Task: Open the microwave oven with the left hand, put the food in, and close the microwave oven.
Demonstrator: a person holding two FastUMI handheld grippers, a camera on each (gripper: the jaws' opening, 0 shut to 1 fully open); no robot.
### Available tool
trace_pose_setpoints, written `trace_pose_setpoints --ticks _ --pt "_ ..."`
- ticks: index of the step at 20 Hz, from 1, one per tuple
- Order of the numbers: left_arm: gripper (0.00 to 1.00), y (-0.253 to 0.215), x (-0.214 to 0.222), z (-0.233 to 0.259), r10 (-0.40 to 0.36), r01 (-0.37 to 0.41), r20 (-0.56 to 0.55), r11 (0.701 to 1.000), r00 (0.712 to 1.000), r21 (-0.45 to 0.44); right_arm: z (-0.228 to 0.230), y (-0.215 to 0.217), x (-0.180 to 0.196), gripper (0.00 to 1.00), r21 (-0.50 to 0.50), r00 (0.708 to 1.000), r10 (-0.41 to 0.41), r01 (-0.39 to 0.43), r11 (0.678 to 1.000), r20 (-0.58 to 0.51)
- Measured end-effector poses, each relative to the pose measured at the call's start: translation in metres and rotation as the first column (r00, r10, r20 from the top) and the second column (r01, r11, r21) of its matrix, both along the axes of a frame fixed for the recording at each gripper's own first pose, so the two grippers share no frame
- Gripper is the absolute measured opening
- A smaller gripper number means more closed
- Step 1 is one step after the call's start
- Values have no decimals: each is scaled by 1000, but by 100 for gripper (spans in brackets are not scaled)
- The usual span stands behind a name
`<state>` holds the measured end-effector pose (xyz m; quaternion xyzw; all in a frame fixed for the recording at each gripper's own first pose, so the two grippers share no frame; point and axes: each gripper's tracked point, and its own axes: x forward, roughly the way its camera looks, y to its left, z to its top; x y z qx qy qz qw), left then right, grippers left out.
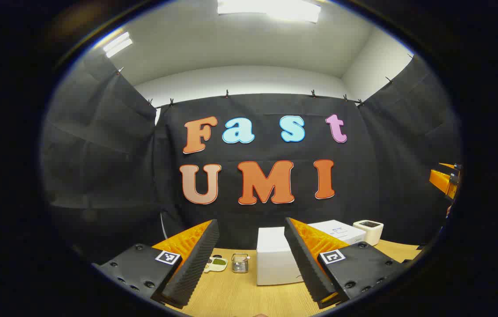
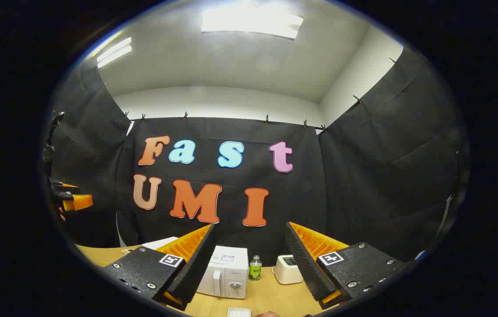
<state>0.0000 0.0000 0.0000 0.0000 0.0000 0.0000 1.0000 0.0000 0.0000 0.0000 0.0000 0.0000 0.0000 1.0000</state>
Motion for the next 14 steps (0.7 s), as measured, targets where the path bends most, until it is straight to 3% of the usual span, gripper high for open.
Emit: trace_pose_setpoints --ticks 14 --pt "99 2 7 -5 54 -54 -16 999 998 4 2 0 6 95 -9 999 34 -34 999 1"
